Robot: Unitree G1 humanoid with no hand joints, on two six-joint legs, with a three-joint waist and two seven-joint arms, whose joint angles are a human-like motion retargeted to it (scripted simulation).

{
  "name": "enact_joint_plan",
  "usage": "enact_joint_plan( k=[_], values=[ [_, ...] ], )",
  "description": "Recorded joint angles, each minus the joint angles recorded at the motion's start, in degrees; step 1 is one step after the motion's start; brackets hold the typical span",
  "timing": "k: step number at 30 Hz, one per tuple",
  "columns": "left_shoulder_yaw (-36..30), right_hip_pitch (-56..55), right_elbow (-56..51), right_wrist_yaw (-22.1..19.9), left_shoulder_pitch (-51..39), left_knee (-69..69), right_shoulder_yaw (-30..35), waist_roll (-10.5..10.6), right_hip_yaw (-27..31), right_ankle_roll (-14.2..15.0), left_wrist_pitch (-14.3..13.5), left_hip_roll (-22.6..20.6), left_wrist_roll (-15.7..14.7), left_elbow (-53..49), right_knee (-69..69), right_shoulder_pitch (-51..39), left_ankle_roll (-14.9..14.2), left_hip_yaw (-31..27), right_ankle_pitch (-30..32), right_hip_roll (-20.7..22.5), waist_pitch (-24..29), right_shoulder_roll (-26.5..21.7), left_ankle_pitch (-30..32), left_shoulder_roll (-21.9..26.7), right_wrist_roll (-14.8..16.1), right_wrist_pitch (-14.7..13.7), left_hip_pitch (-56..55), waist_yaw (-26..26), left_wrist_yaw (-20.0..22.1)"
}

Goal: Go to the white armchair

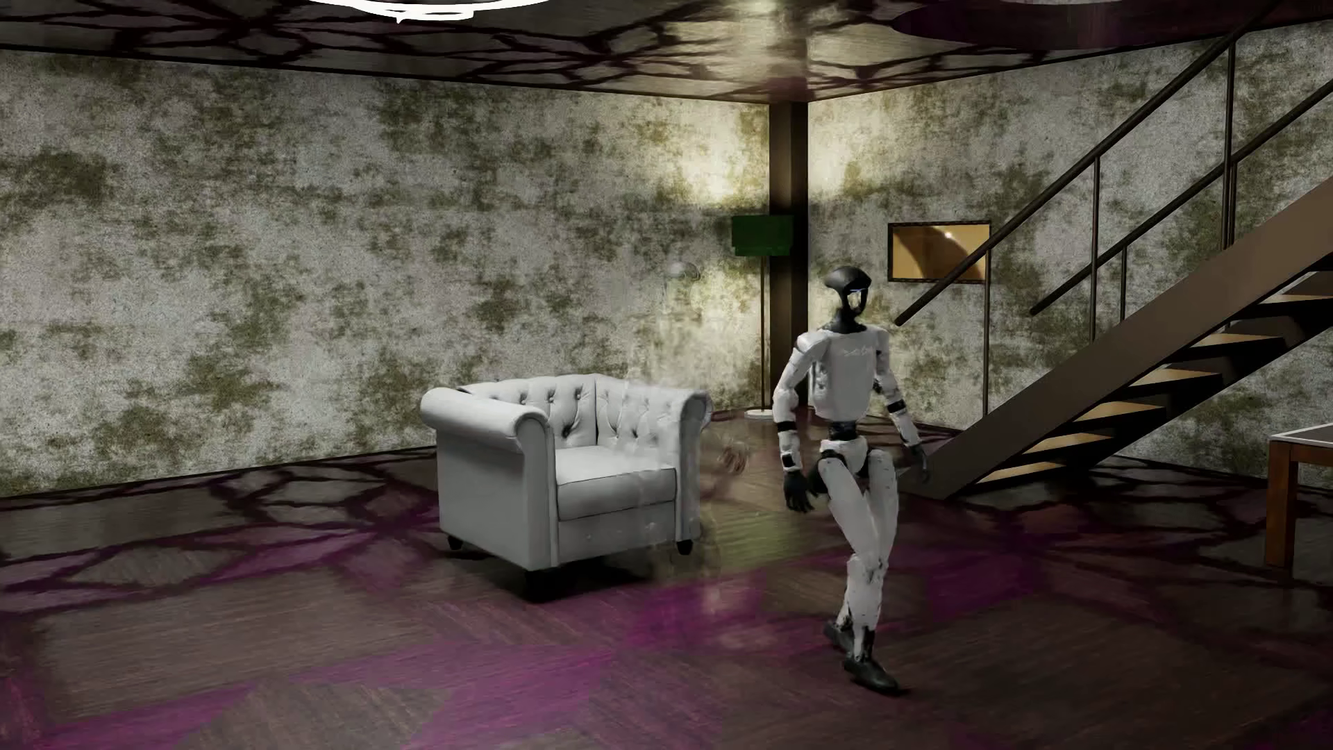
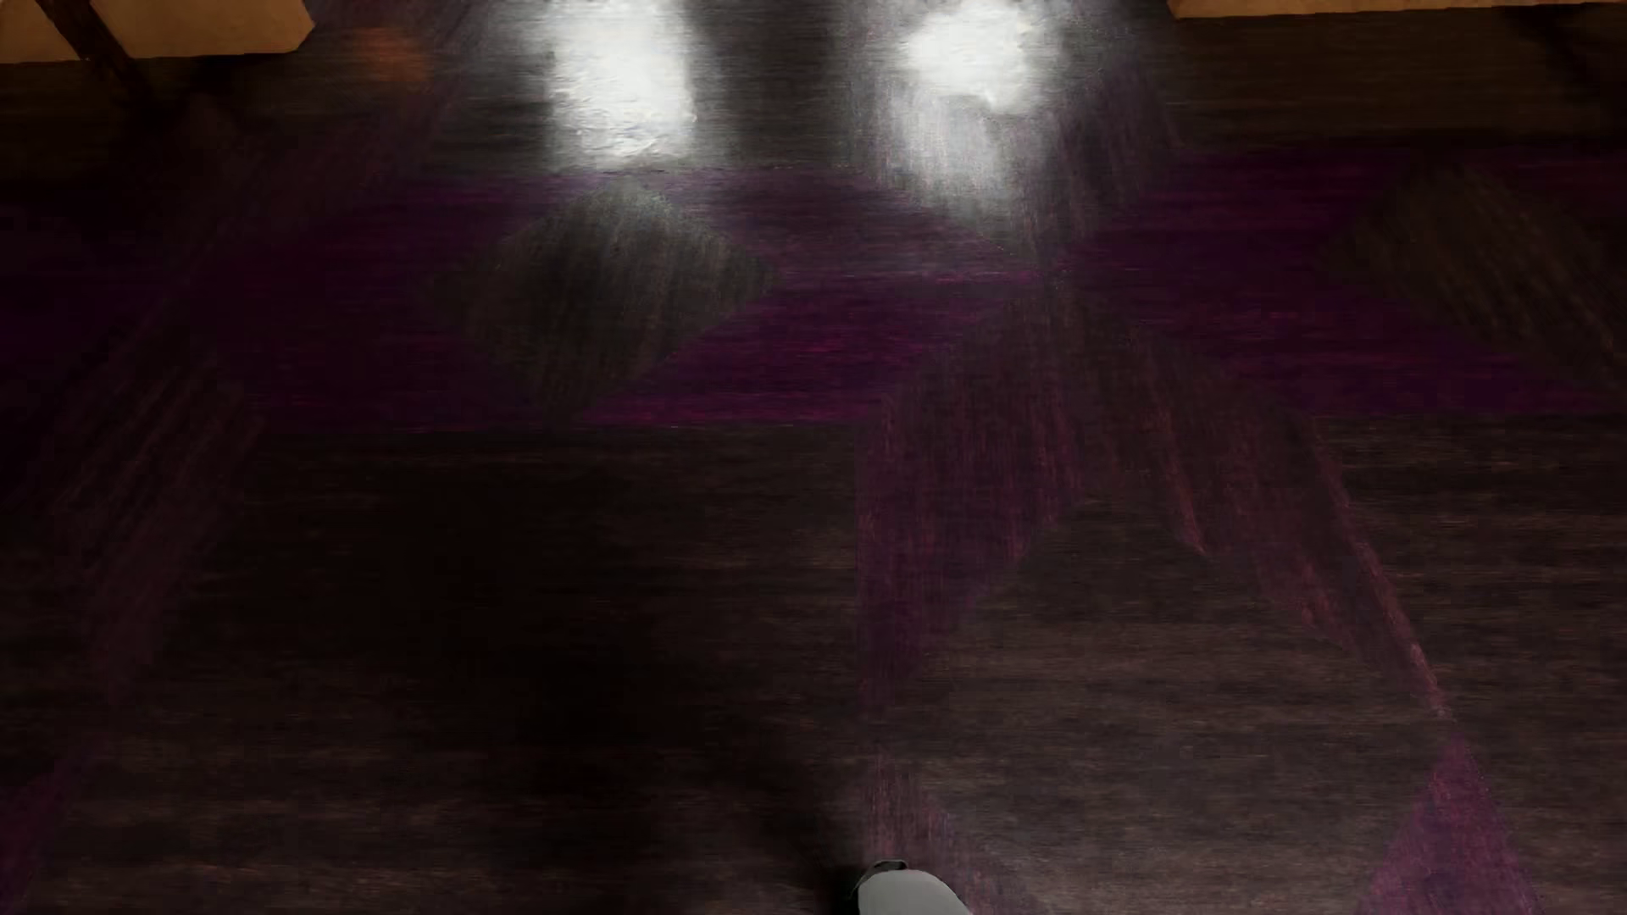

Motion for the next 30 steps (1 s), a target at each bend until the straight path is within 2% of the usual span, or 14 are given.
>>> enact_joint_plan(
  k=[3,5,7,8,10,11,12,13,14,17,21,24,27,30],
  values=[
    [-0.06,1.68,2.90,0.00,-0.05,2.56,1.03,-0.34,0.00,0.00,0.00,-0.64,0.00,-2.42,-13.75,4.52,0.00,0.00,-16.15,-4.03,-0.13,-0.06,-5.78,0.32,0.00,0.00,4.36,-2.72,0.00],
    [0.44,0.73,4.36,0.00,1.68,2.84,1.56,-1.23,0.00,0.00,0.00,-1.09,0.00,-3.65,-17.78,8.02,0.00,0.00,-10.79,-6.31,-0.44,0.32,-10.56,-0.33,0.00,0.00,9.04,-3.65,0.00],
    [-0.04,-0.97,5.07,0.00,3.91,2.13,1.68,-1.50,0.00,0.00,0.00,-1.86,0.00,-4.90,-9.82,10.88,0.00,0.00,-14.81,-7.11,-1.33,0.54,-15.50,-1.83,0.00,0.00,14.28,-4.96,0.00],
    [-1.08,-1.73,5.71,0.00,4.52,2.62,1.63,-1.01,0.00,0.00,0.00,-1.50,0.00,-5.61,-8.53,11.93,0.00,0.00,-10.30,-7.34,-2.26,0.59,-15.72,-2.97,0.00,0.00,15.79,-6.08,0.00],
    [-3.79,-4.77,9.02,0.00,3.77,9.94,1.97,1.65,0.00,0.00,0.00,1.12,0.00,-6.29,-6.44,11.80,0.00,0.00,9.23,-6.47,-3.71,0.57,-5.04,-6.31,0.00,0.00,13.85,-6.86,0.00],
    [-5.86,-6.11,10.92,0.00,2.75,16.01,3.50,2.87,0.00,0.00,0.00,2.75,0.00,-6.19,-5.34,10.30,0.00,0.00,16.90,-4.69,-3.51,0.10,7.58,-7.87,0.00,0.00,12.06,-6.05,0.00],
    [-8.60,-6.02,11.68,0.00,1.68,21.00,5.56,3.26,0.00,0.00,0.00,3.80,0.00,-6.44,-4.39,8.33,0.00,0.00,19.02,-2.26,-2.94,-0.74,23.61,-8.70,0.00,0.00,10.24,-5.23,0.00],
    [-11.45,-4.49,11.11,0.00,0.68,24.01,6.62,3.02,0.00,0.00,0.00,3.82,0.00,-7.46,-4.32,6.42,0.00,0.00,16.60,0.20,-2.44,-1.69,36.14,-8.62,0.00,0.00,8.04,-5.04,0.00],
    [-13.31,-1.99,9.69,0.00,0.07,26.57,5.93,2.63,0.00,0.00,0.00,3.26,0.00,-8.84,-5.02,4.99,0.00,0.00,11.94,2.59,-2.16,-2.51,38.31,-7.95,0.00,0.00,5.74,-5.19,0.00],
    [-9.99,6.52,3.49,0.00,1.15,32.16,-0.06,0.94,0.00,0.00,0.00,2.78,0.00,-6.61,-6.86,2.21,0.00,0.00,-0.99,8.72,-2.25,-4.16,14.86,-6.25,0.00,0.00,1.63,-2.11,0.00],
    [-9.94,15.34,-2.52,0.00,3.43,26.16,-4.27,-3.55,0.00,0.00,0.00,4.05,0.00,3.36,-7.80,-2.65,0.00,0.00,-9.80,9.71,-3.47,-4.87,1.89,-2.80,0.00,0.00,-1.69,1.40,0.00],
    [-8.54,21.07,-4.14,0.00,6.31,17.05,-8.55,-6.23,0.00,0.00,0.00,4.81,0.00,8.77,-8.57,-4.70,0.00,0.00,-14.89,7.30,-4.65,-5.06,-3.39,-1.86,0.00,0.00,0.22,5.72,0.00],
    [-6.28,23.77,-0.44,0.00,9.33,10.11,-11.69,-5.60,0.00,0.00,0.00,6.56,0.00,11.06,-9.46,-7.90,0.00,0.00,-18.62,4.95,-5.80,-4.48,-3.40,-2.35,0.00,0.00,1.97,10.98,0.00],
    [-6.94,24.56,2.67,0.00,12.08,7.57,-9.92,-4.45,0.00,0.00,0.00,7.01,0.00,11.30,-9.84,-11.01,0.00,0.00,-18.77,3.54,-6.42,-2.99,-1.05,-2.11,0.00,0.00,0.07,13.53,0.00]
  ],
)
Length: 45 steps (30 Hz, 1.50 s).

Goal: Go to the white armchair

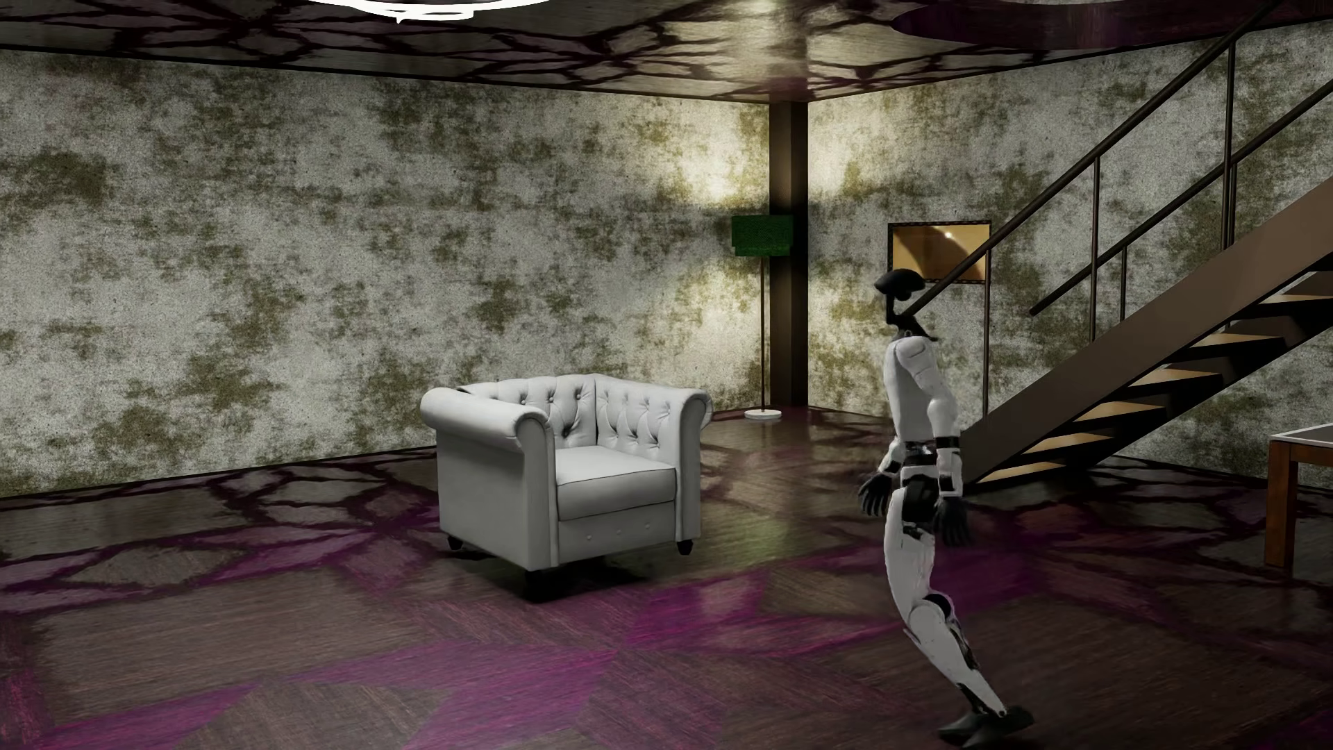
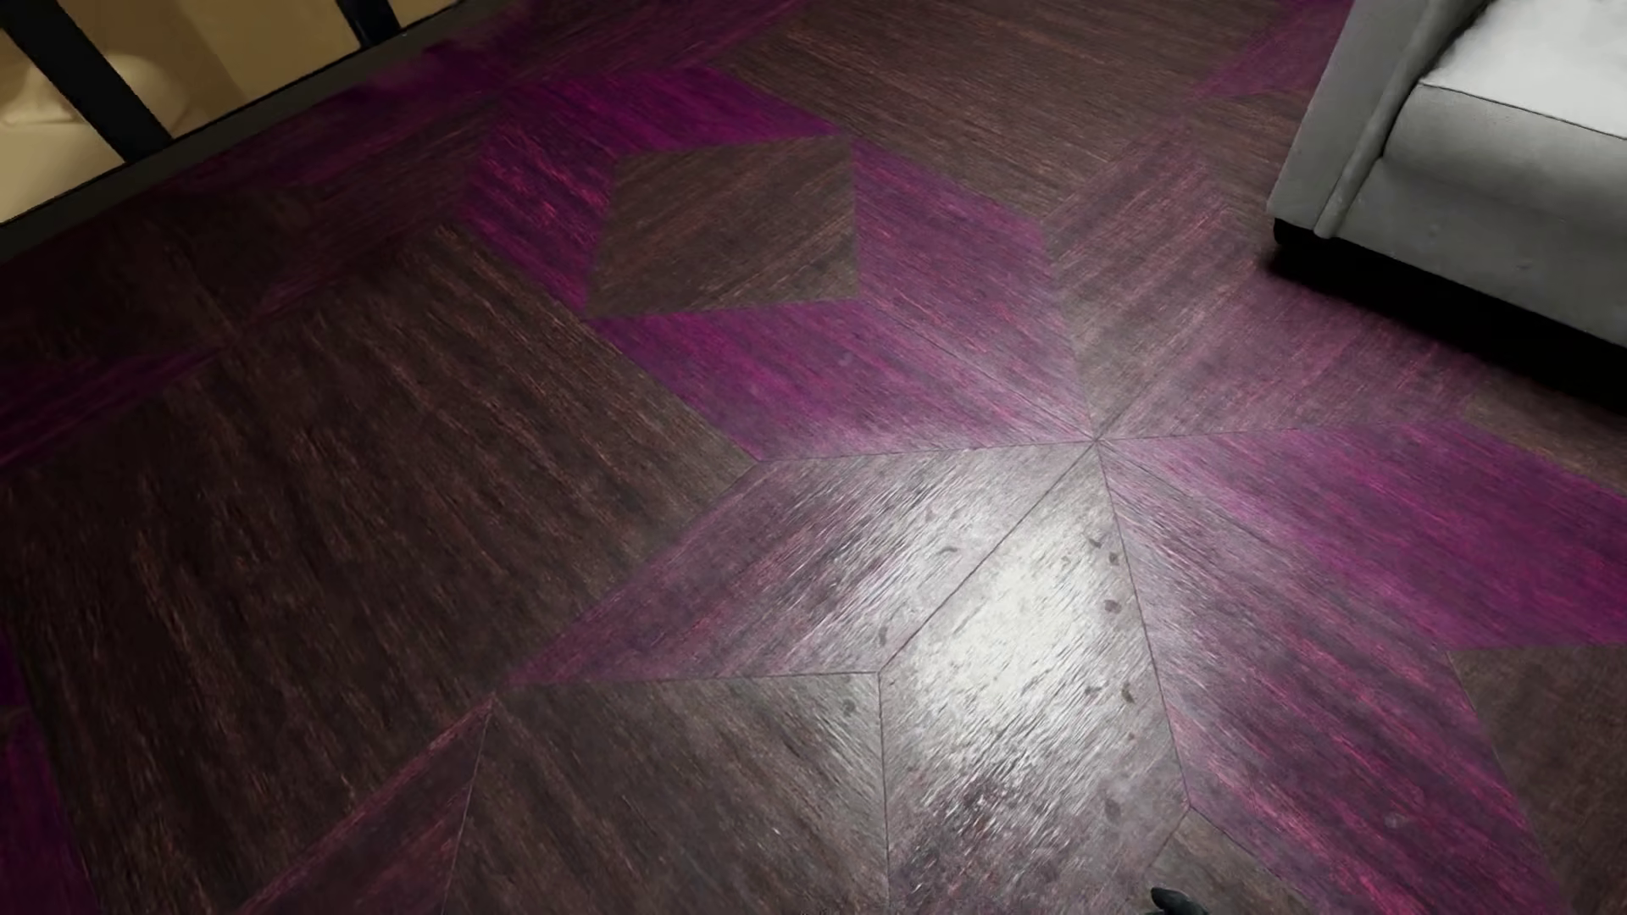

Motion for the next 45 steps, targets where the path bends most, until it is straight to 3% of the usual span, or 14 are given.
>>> enact_joint_plan(
  k=[5,12,15,18,19,21,23,25,30,34,36,39,43,45],
  values=[
    [0.88,1.80,-3.74,0.00,3.77,-2.53,7.59,1.31,0.00,0.00,0.00,0.46,0.00,1.73,0.13,4.12,0.00,0.00,3.14,-1.87,2.24,1.85,3.22,0.36,0.00,0.00,-3.93,0.77,0.00],
    [1.36,7.09,10.94,0.00,1.92,-11.76,8.68,1.85,0.00,0.00,0.00,0.62,0.00,-1.11,0.63,12.33,0.00,0.00,10.08,-3.89,6.59,1.86,-2.04,1.49,0.00,0.00,-18.52,-3.01,0.00],
    [1.46,10.16,13.38,0.00,1.97,-22.18,10.34,3.43,0.00,0.00,0.00,-1.07,0.00,-2.63,1.23,12.96,0.00,0.00,12.33,-4.05,7.69,1.40,4.38,1.49,0.00,0.00,-24.06,-1.11,0.00],
    [2.36,15.37,10.41,0.00,4.83,-25.60,10.50,5.89,0.00,0.00,0.00,-2.15,0.00,-6.00,2.06,12.66,0.00,0.00,12.46,-4.37,7.85,1.05,0.34,1.16,0.00,0.00,-24.83,2.72,0.00],
    [2.30,17.24,7.31,0.00,5.61,-12.95,10.41,6.48,0.00,0.00,0.00,-2.38,0.00,-7.56,2.53,12.85,0.00,0.00,12.34,-4.52,7.73,0.86,-0.06,1.06,0.00,0.00,-24.84,4.16,0.00],
    [1.95,18.26,0.04,0.00,3.72,-6.45,11.77,4.50,0.00,0.00,0.00,-2.24,0.00,-8.10,3.76,12.81,0.00,0.00,13.46,-5.48,6.26,1.41,6.43,1.24,0.00,0.00,-30.46,6.47,0.00],
    [2.17,18.09,-1.60,0.00,-2.48,6.17,16.29,-0.77,0.00,0.00,0.00,-3.88,0.00,-5.67,5.85,10.98,0.00,0.00,21.39,-5.93,5.70,2.93,14.21,1.81,0.00,0.00,-38.01,4.42,0.00],
    [2.01,13.77,-0.84,0.00,-6.91,11.02,22.02,-2.97,0.00,0.00,0.00,-6.42,0.00,-7.73,15.64,9.53,0.00,0.00,27.39,-5.70,6.21,2.51,9.99,1.63,0.00,0.00,-35.62,2.93,0.00],
    [5.05,-12.36,1.16,0.00,-7.11,2.90,16.78,-2.38,0.00,0.00,0.00,-9.24,0.00,-12.33,47.64,10.42,0.00,0.00,6.32,-3.05,6.43,3.98,3.98,1.27,0.00,0.00,-16.18,-0.46,0.00],
    [4.62,-23.97,2.58,0.00,-4.50,-4.36,14.69,0.00,0.00,0.00,0.00,-10.12,0.00,-11.12,19.77,12.03,0.00,0.00,14.27,-2.34,6.47,3.68,3.56,1.20,0.00,0.00,-0.87,-6.77,0.00],
    [3.32,-21.06,3.95,0.00,-3.18,-7.36,13.45,0.59,0.00,0.00,0.00,-10.83,0.00,-10.65,0.27,14.14,0.00,0.00,4.52,-3.34,7.09,3.69,1.91,1.52,0.00,0.00,8.15,-9.91,0.00],
    [3.36,-19.98,5.39,0.00,-1.73,-8.34,11.79,-0.04,0.00,0.00,0.00,-11.52,0.00,-10.25,-2.36,16.94,0.00,0.00,-6.00,-6.61,6.55,3.73,-1.42,1.91,0.00,0.00,17.42,-14.80,0.00],
    [5.07,-26.41,12.07,0.00,-1.99,-2.62,11.09,4.20,0.00,0.00,0.00,-8.05,0.00,-7.10,4.65,16.13,0.00,0.00,25.79,-3.10,5.11,4.94,6.76,-0.49,0.00,0.00,19.18,-15.70,0.00],
    [3.05,-25.47,12.46,0.00,-1.81,5.52,13.50,6.60,0.00,0.00,0.00,-5.82,0.00,-4.99,8.11,13.99,0.00,0.00,25.40,-0.97,4.61,4.56,20.72,-2.19,0.00,0.00,15.94,-13.30,0.00]
  ],
)
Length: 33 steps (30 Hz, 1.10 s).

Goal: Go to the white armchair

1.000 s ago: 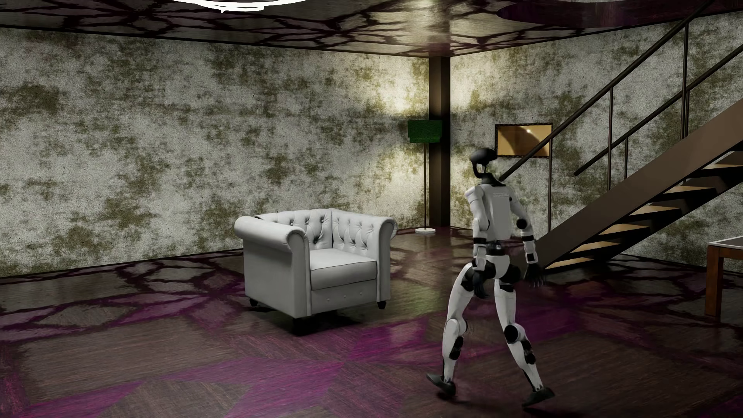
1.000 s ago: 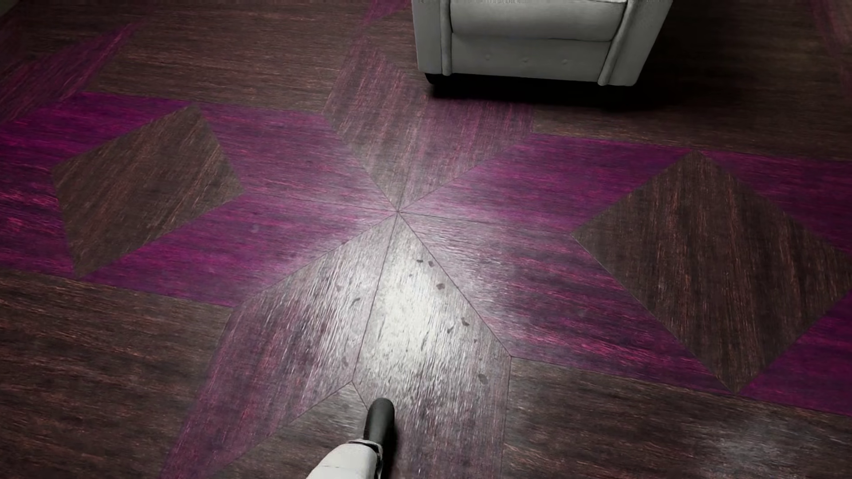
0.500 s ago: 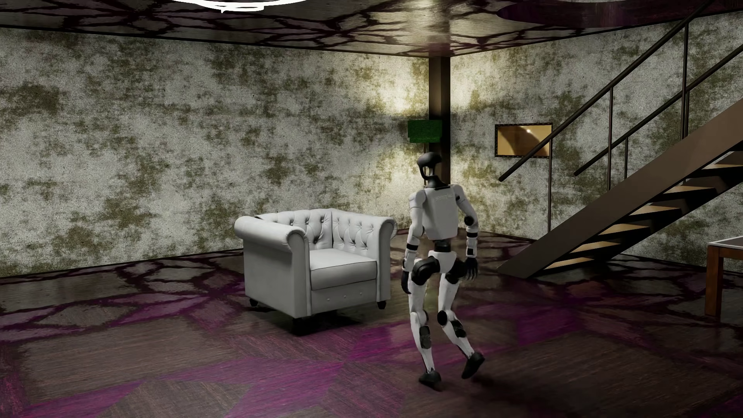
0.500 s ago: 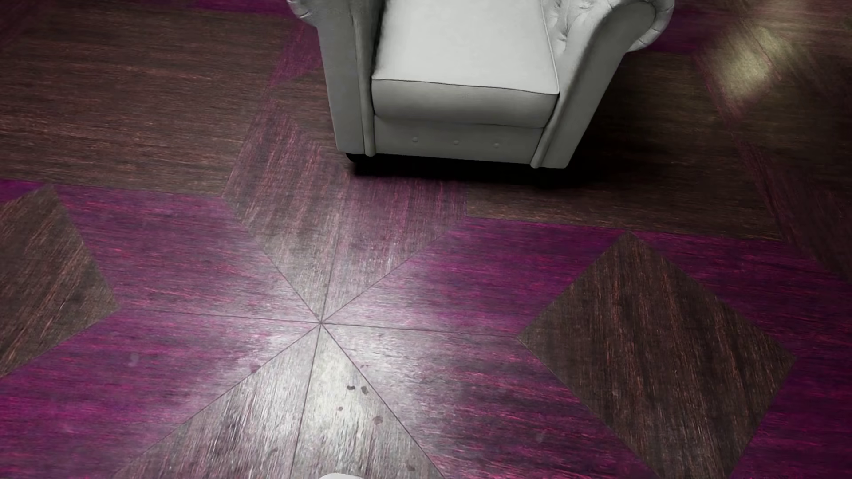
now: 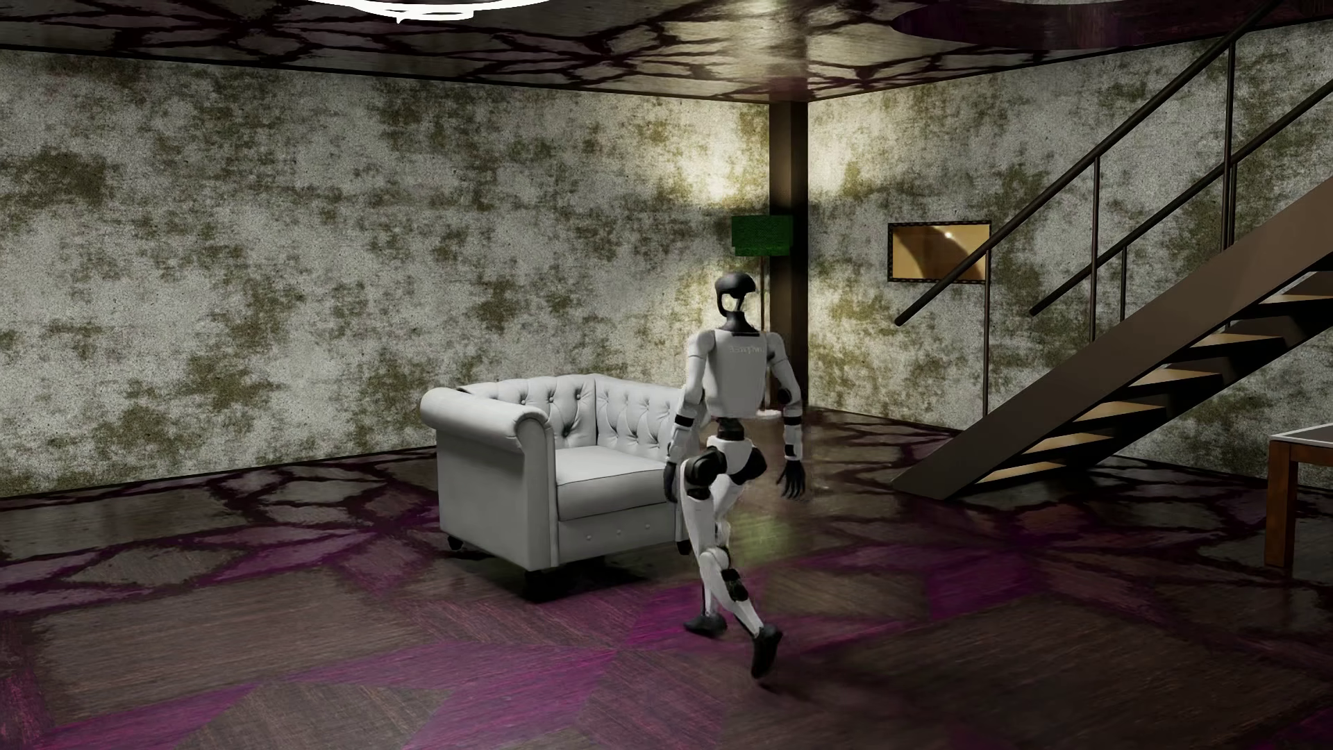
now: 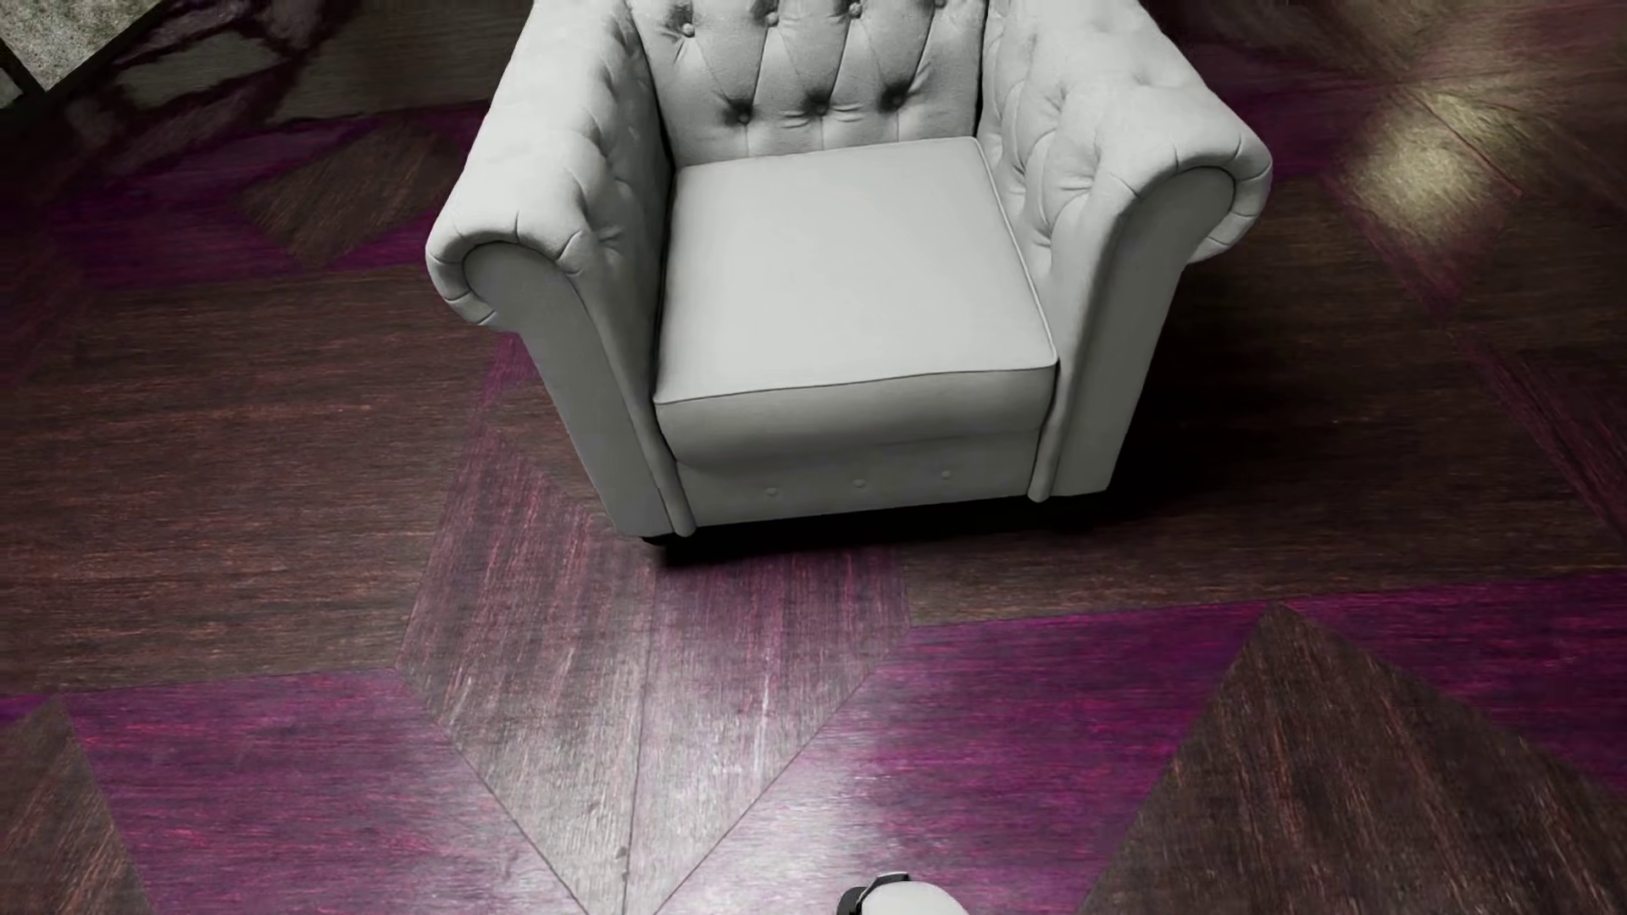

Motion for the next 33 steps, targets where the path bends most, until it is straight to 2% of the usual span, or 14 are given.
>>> enact_joint_plan(
  k=[1,3,6,10,12,15,16,19,21,22,23,27,33],
  values=[
    [-1.50,1.25,-2.58,0.00,0.18,4.42,-0.31,0.81,0.00,0.00,0.00,1.08,0.00,0.44,-0.06,-0.83,0.00,0.00,-2.38,0.21,-0.63,-0.59,2.39,-0.58,0.00,0.00,-3.31,0.39,0.00],
    [-2.77,5.25,-10.33,0.00,0.30,9.69,-3.42,1.80,0.00,0.00,0.00,2.42,0.00,0.43,-1.67,-2.55,0.00,0.00,-5.96,1.00,-1.03,-1.90,-5.77,-1.48,0.00,0.00,-9.66,0.38,0.00],
    [-1.86,11.29,-20.63,0.00,-0.66,6.22,-8.37,-0.06,0.00,0.00,0.00,1.29,0.00,-0.91,-3.60,-5.97,0.00,0.00,-8.97,1.43,-0.43,-2.56,-15.29,-1.20,0.00,0.00,-15.75,2.14,0.00],
    [0.46,18.08,-27.83,0.00,-1.78,-7.27,-11.03,-1.26,0.00,0.00,0.00,0.62,0.00,-4.06,-6.49,-8.74,0.00,0.00,-13.82,1.05,-0.03,-4.27,-20.14,-0.40,0.00,0.00,-19.26,4.97,0.00],
    [0.93,20.18,-25.41,0.00,-1.77,-12.71,-10.64,-1.65,0.00,0.00,0.00,0.61,0.00,-5.36,-7.27,-9.36,0.00,0.00,-15.53,0.76,-0.06,-4.29,-19.51,-0.13,0.00,0.00,-19.87,5.52,0.00],
    [1.11,23.94,-17.62,0.00,-1.11,-13.99,-8.71,-1.09,0.00,0.00,0.00,1.03,0.00,-6.44,-8.83,-6.85,0.00,0.00,-18.28,0.45,-0.02,-3.50,-9.75,-0.70,0.00,0.00,-19.69,4.81,0.00],
    [1.37,25.33,-15.25,0.00,-0.62,-13.97,-8.01,-0.56,0.00,0.00,0.00,1.29,0.00,-6.33,-9.47,-4.96,0.00,0.00,-19.35,0.49,-0.12,-3.19,-9.21,-1.18,0.00,0.00,-18.87,4.34,0.00],
    [1.71,28.64,-6.74,0.00,1.07,-17.11,-5.50,0.25,0.00,0.00,0.00,1.03,0.00,-5.67,-10.21,0.70,0.00,0.00,-23.44,-0.14,-1.26,-1.53,-12.18,-2.03,0.00,0.00,-15.34,2.90,0.00],
    [1.27,29.99,-0.61,0.00,1.38,-18.39,-4.31,0.41,0.00,0.00,0.00,0.57,0.00,-4.71,-10.90,3.44,0.00,0.00,-23.40,-0.83,-2.17,-0.14,-12.48,-2.15,0.00,0.00,-13.15,2.10,0.00],
    [1.11,30.10,1.92,0.00,1.33,-25.31,-3.36,0.48,0.00,0.00,0.00,0.55,0.00,-4.13,-12.06,4.29,0.00,0.00,-23.45,-1.01,-2.60,0.40,-17.87,-2.21,0.00,0.00,-12.32,1.82,0.00],
    [1.05,29.84,3.61,0.00,1.21,-26.43,-2.15,0.54,0.00,0.00,0.00,0.58,0.00,-3.60,-12.50,4.86,0.00,0.00,-23.48,-1.14,-2.91,0.72,-20.43,-2.27,0.00,0.00,-11.87,1.65,0.00],
    [1.11,28.52,1.49,0.00,0.91,-27.48,-0.98,0.74,0.00,0.00,0.00,0.33,0.00,-3.12,-11.80,5.36,0.00,0.00,-23.69,-1.33,-2.82,0.38,-20.64,-2.38,0.00,0.00,-12.01,1.68,0.00],
    [-0.08,27.85,-9.35,0.00,-0.33,-28.37,-5.94,0.54,0.00,0.00,0.00,0.14,0.00,-3.25,-11.41,-0.94,0.00,0.00,-23.94,-1.59,-3.00,-0.97,-20.85,-2.17,0.00,0.00,-11.62,3.98,0.00]
  ],
)
